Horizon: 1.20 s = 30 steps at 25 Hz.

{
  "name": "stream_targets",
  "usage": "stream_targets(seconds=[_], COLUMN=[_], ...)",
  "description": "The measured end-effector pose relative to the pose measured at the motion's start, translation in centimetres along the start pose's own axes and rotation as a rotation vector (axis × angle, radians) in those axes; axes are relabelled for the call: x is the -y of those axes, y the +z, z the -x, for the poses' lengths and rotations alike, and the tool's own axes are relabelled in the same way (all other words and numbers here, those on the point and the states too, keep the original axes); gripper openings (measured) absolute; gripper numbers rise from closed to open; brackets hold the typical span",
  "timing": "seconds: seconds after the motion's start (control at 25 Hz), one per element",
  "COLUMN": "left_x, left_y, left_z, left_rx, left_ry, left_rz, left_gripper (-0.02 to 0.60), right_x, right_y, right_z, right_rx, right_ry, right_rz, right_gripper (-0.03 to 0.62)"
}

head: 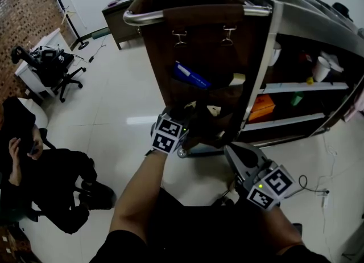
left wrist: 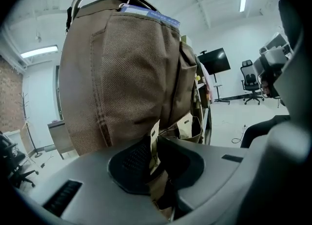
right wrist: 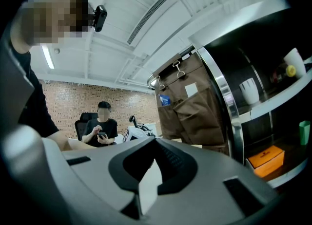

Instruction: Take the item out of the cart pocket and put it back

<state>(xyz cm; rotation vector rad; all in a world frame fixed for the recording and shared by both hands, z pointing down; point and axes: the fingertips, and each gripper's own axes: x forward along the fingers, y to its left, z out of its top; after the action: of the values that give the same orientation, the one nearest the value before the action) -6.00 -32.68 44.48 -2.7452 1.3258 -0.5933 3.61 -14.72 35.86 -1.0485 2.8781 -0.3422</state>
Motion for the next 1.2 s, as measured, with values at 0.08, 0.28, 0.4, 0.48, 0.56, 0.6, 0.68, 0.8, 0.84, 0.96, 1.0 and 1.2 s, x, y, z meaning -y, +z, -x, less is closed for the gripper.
stream_targets(seconds=[0.08,0.28,0.4,0.48,0.56,0.6,0.68,0.8,0.84,0.96,1.0,1.2], left_x=[0.0,-0.2,-0.2,-0.2,-0.3,-0.4,-0.4,-0.2,-0.2,0.1,0.2,1.1], left_y=[0.4,2.6,4.2,5.3,6.6,7.2,8.7,10.5,11.0,12.2,12.7,16.3], left_z=[0.3,2.0,3.5,4.5,5.6,6.1,7.2,9.0,9.6,11.4,12.1,15.6], left_rx=[0.007,0.052,0.070,0.088,0.114,0.129,0.160,0.198,0.205,0.231,0.246,0.325], left_ry=[0.003,0.022,0.038,0.050,0.058,0.059,0.060,0.057,0.060,0.073,0.075,0.082], left_rz=[0.005,0.031,0.025,0.028,0.038,0.046,0.068,0.095,0.094,0.080,0.082,0.076], left_gripper=[0.043,0.043,0.043,0.043,0.041,0.043,0.043,0.043,0.042,0.043,0.042,0.043], right_x=[0.0,-0.4,-0.6,-0.8,-1.1,-1.2,-1.5,-1.7,-1.8,-1.9,-1.9,-1.9], right_y=[0.0,0.2,0.4,0.5,0.6,0.7,0.7,0.8,0.8,0.8,0.8,1.2], right_z=[0.1,0.2,0.3,0.4,0.5,0.6,0.8,1.1,1.2,1.7,1.8,2.0], right_rx=[0.000,0.006,0.014,0.019,0.023,0.024,0.027,0.029,0.029,0.027,0.026,0.032], right_ry=[-0.001,0.002,0.006,0.010,0.014,0.016,0.018,0.020,0.021,0.019,0.019,0.021], right_rz=[0.000,0.001,0.002,0.004,0.006,0.006,0.008,0.012,0.013,0.014,0.015,0.022], right_gripper=[0.015,0.015,0.015,0.015,0.015,0.015,0.015,0.015,0.015,0.015,0.015,0.015])
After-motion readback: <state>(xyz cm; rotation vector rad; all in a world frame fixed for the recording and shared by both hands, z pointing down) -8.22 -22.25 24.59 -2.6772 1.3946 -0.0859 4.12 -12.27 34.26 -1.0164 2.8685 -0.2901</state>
